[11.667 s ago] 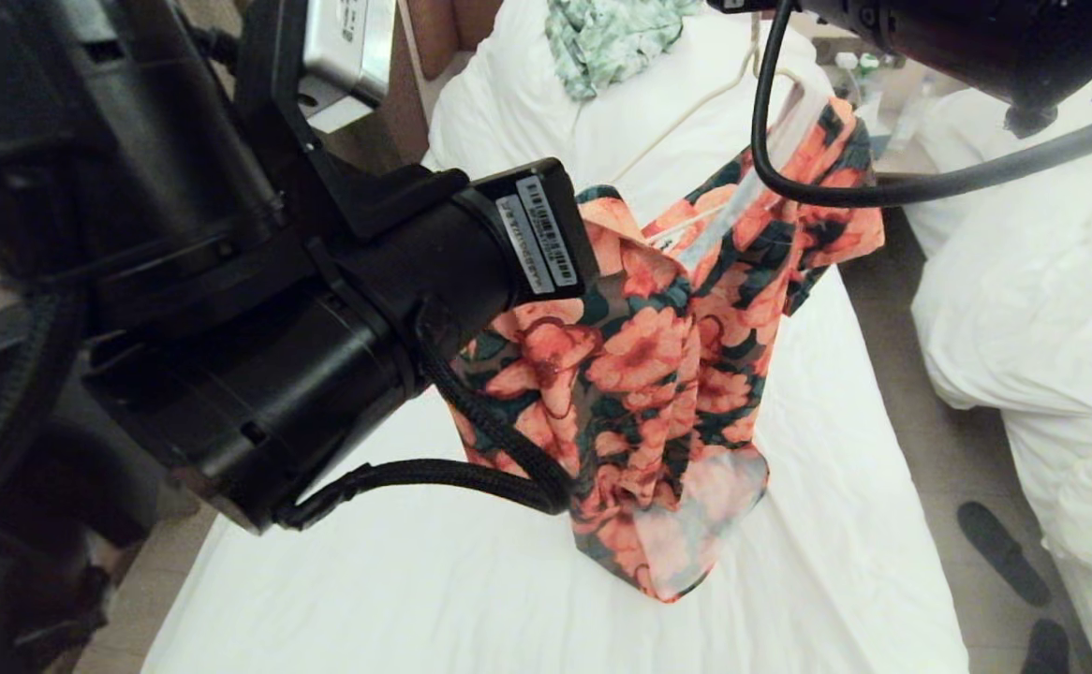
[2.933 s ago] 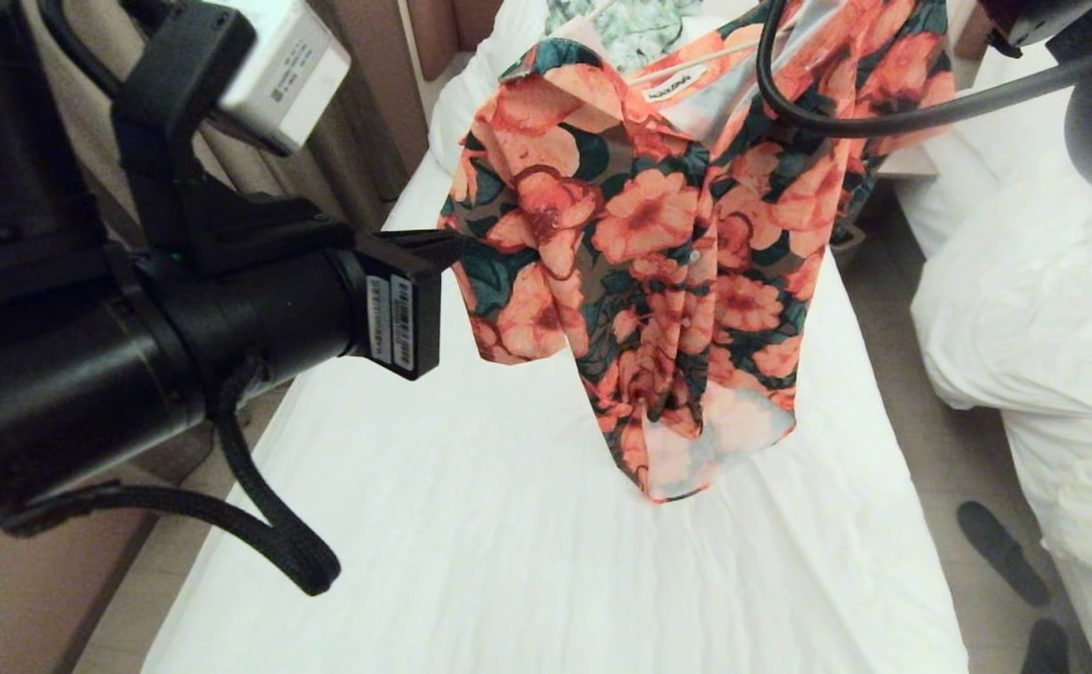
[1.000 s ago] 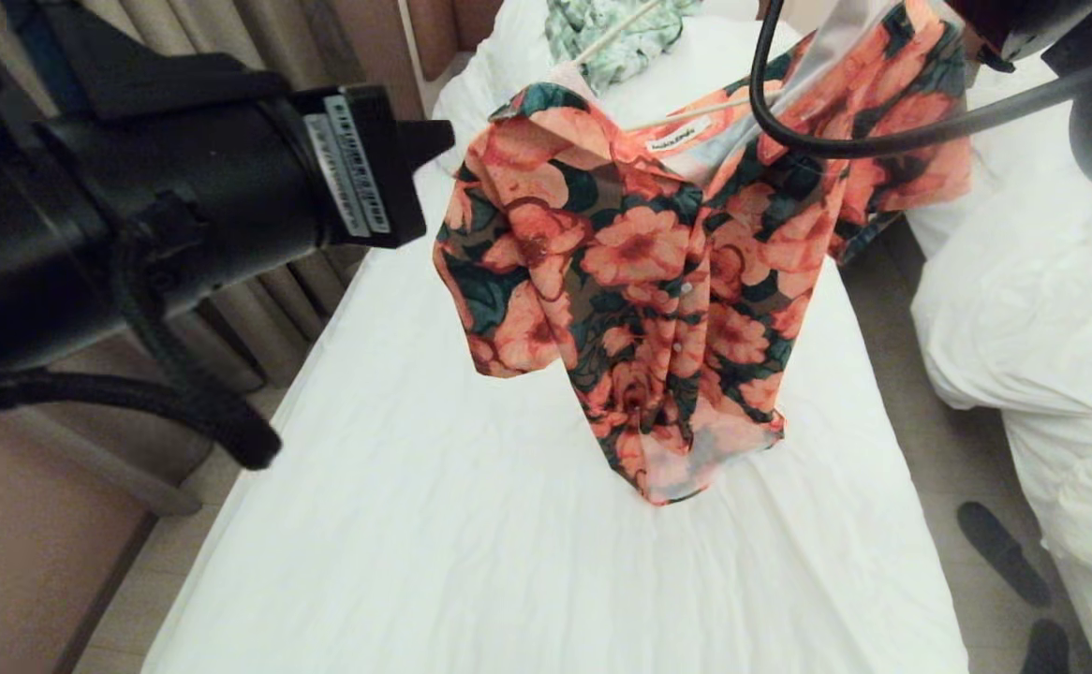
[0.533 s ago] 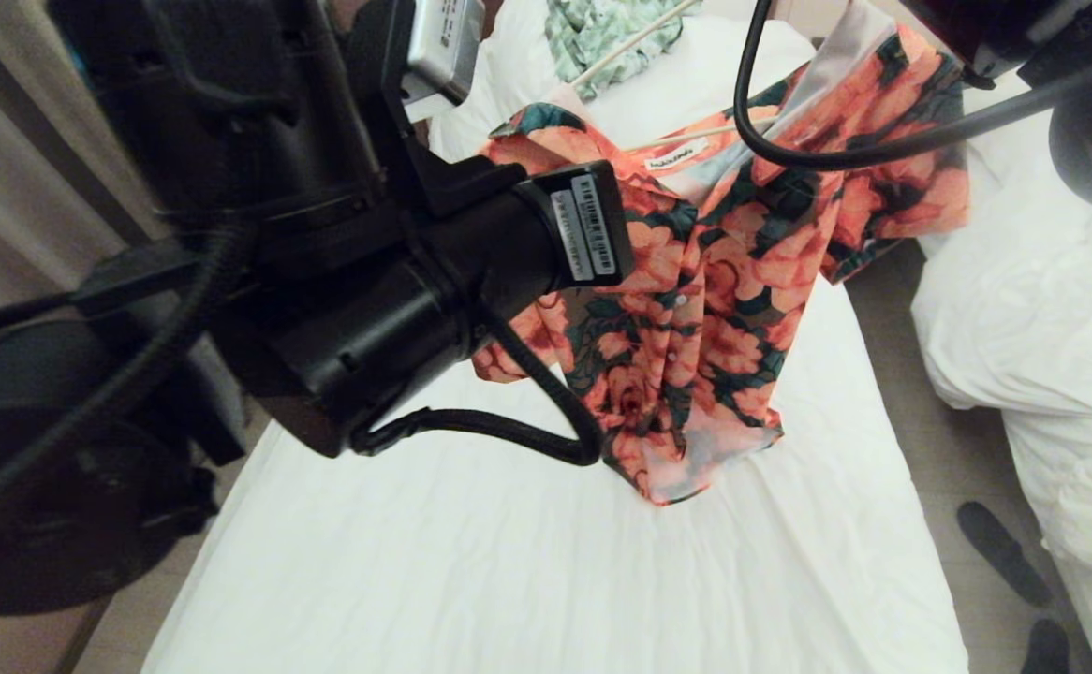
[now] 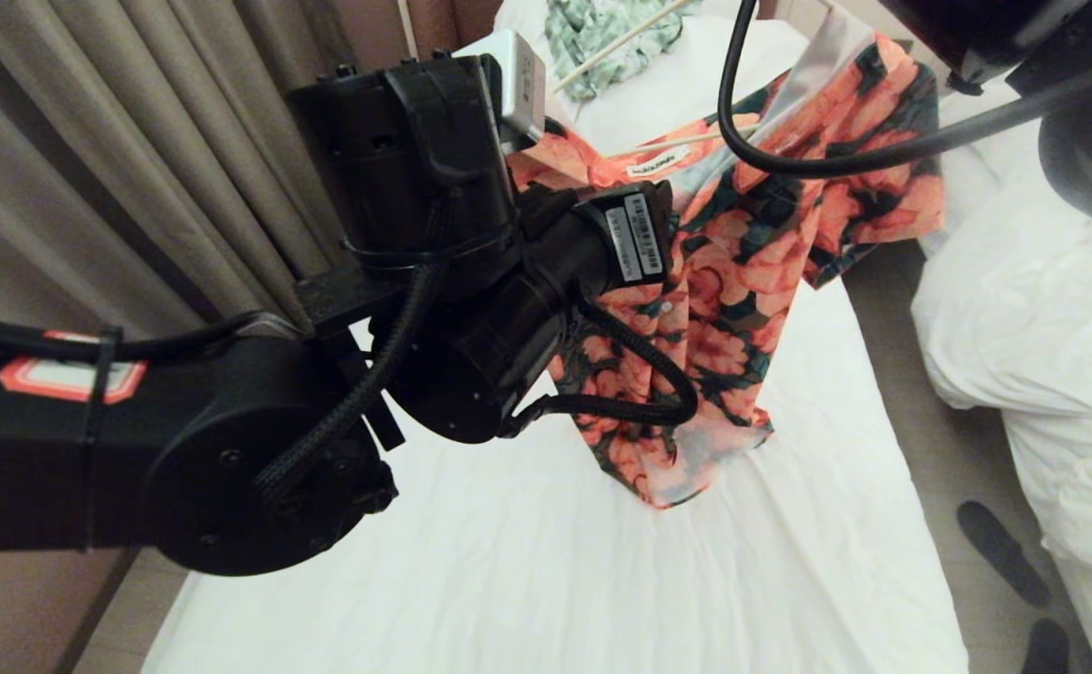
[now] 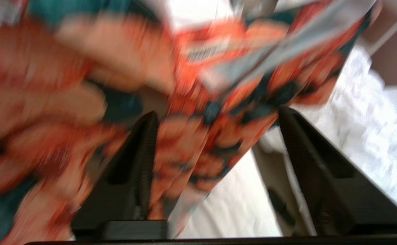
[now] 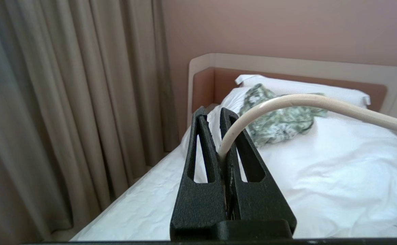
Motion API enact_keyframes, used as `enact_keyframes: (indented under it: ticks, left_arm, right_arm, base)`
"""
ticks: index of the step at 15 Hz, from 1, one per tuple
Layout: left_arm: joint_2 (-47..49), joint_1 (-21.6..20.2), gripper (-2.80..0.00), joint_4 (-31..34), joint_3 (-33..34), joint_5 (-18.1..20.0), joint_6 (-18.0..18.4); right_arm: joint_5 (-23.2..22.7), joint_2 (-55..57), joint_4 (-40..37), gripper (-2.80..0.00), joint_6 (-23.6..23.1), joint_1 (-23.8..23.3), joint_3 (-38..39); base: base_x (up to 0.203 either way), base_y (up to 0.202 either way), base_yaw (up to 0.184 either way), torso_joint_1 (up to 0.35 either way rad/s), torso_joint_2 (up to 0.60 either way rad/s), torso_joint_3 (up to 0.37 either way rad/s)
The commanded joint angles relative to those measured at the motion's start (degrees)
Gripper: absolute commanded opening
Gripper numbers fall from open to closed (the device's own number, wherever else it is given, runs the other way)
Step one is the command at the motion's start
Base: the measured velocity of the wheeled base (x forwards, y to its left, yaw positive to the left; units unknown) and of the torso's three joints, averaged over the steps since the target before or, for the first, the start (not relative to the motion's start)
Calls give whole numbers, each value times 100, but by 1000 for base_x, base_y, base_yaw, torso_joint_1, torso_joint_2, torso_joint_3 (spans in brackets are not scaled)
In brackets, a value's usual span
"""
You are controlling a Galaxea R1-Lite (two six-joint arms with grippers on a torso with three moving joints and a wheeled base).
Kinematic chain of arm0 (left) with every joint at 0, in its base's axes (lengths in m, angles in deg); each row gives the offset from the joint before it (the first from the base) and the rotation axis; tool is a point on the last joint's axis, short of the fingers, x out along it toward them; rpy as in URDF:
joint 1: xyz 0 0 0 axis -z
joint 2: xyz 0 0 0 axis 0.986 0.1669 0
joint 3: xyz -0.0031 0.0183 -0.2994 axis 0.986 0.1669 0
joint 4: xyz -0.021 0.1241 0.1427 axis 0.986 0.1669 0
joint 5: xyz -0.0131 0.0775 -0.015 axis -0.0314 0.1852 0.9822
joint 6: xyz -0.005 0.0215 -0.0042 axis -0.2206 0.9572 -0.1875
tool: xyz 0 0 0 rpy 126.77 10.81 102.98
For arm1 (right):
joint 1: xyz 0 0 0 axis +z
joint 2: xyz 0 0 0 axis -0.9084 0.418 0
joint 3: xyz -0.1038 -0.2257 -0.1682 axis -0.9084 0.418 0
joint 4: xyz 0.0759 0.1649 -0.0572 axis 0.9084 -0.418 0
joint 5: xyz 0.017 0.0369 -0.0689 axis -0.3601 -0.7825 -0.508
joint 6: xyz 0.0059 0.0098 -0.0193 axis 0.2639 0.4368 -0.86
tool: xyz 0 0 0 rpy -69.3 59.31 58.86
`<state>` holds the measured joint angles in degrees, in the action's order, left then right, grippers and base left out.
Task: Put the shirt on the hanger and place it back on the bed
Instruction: Take the clothes hanger out of the clothes
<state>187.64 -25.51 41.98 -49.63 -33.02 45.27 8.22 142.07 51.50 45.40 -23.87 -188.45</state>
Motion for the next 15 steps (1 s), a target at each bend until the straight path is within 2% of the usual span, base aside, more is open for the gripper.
enact_keyframes:
  ticks: [1,3,7,10,11,13,15]
  left_arm:
    - [128,-22,0,-403,68,-23,23]
    - [146,-138,0,-622,54,-21,65]
    - [142,-297,0,-640,24,-9,85]
    - [228,-419,0,-901,82,0,351]
    - [237,-450,-280,-1125,153,0,508]
    - [285,-461,-280,-1532,248,8,778]
    - [288,-452,-280,-1657,284,9,851]
  right_arm:
    - [10,45,25,-280,-10,41,15]
    - [19,75,34,-280,-10,88,48]
    - [53,66,34,-280,-13,230,57]
    - [91,66,34,-280,-19,315,66]
    - [98,66,34,-280,-19,323,66]
    - [98,66,29,-280,-19,323,74]
    - [107,66,26,-280,-28,332,74]
  base:
    - [0,0,0,0,0,0]
    - [0,0,0,0,0,0]
    - [0,0,0,0,0,0]
    - [0,0,0,0,0,0]
    - [0,0,0,0,0,0]
    - [0,0,0,0,0,0]
    - [0,0,0,0,0,0]
